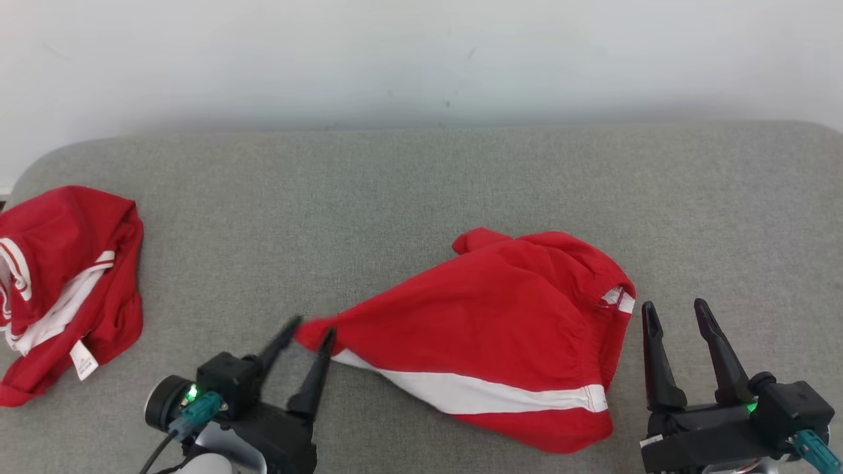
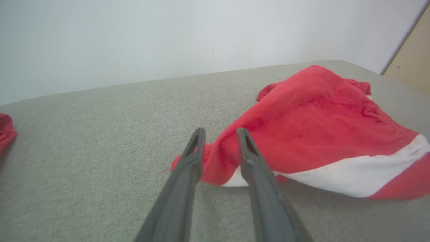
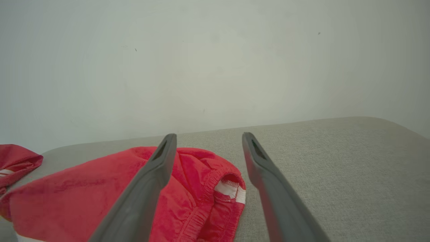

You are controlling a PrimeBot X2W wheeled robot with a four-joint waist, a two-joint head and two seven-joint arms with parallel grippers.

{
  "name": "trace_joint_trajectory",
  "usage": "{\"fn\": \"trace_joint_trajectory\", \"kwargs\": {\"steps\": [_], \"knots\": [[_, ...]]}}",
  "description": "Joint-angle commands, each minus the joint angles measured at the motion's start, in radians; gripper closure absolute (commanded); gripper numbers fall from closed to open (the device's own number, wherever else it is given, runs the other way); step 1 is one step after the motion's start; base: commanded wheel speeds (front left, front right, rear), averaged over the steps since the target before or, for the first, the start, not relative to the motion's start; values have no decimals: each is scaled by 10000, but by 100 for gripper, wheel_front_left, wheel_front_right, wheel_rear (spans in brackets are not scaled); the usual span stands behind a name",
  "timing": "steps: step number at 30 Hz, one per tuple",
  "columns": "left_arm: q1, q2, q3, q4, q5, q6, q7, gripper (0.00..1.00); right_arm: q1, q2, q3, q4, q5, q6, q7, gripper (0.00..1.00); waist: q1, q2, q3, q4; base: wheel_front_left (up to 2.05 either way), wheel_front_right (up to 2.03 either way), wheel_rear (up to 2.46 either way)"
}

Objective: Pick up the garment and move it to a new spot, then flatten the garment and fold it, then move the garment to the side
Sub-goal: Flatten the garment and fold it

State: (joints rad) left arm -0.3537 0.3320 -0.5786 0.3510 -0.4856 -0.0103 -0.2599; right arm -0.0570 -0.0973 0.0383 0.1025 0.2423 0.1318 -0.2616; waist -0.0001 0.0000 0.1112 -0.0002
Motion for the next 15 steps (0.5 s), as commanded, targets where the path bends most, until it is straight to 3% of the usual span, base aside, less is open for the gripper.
{"fn": "trace_joint_trajectory", "kwargs": {"steps": [1, 15], "knots": [[191, -43, 202, -211, 28, 100, -59, 0, 127, -62, -50, 4, 33, -23, -50, 0, 1, 0, -131, 39, 0, 0, 0], [2239, -629, 3215, -2626, 1126, 617, -45, 0, 513, -118, -130, 73, -26, -23, -50, 0, 1, 0, -714, 413, 0, 0, 0]]}}
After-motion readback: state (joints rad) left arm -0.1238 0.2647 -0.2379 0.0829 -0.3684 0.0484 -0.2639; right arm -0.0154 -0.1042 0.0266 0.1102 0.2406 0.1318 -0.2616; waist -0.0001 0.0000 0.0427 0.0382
